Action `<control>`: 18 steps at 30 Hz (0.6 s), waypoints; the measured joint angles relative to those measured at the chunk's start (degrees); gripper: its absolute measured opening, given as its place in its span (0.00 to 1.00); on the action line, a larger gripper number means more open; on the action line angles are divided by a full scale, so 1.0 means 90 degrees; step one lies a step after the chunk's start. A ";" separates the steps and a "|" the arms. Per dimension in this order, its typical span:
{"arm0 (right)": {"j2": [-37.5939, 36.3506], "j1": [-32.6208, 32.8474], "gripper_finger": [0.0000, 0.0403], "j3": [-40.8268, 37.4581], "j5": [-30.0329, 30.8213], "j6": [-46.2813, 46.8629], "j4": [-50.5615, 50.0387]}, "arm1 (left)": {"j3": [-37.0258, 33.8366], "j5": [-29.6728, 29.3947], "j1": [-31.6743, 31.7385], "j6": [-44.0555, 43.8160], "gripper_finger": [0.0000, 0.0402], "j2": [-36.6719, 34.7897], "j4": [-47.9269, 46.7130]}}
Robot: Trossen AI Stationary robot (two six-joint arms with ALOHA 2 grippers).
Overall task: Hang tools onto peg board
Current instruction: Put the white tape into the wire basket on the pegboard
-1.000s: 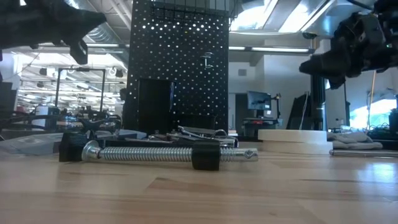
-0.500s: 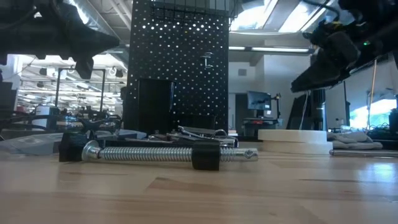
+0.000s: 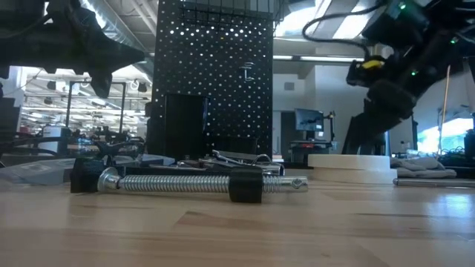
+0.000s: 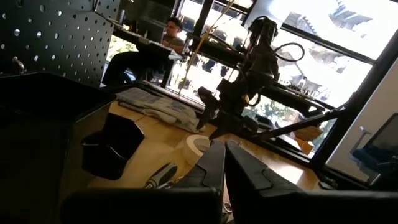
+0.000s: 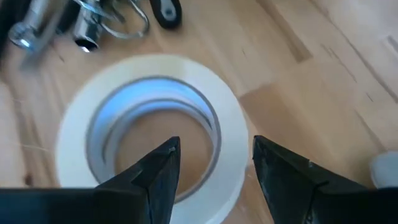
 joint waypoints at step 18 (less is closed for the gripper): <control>0.0487 -0.0827 0.50 0.0131 -0.0478 0.0231 -0.0151 | 0.0000 0.0002 0.0000 -0.0085 0.00 0.0002 -0.0056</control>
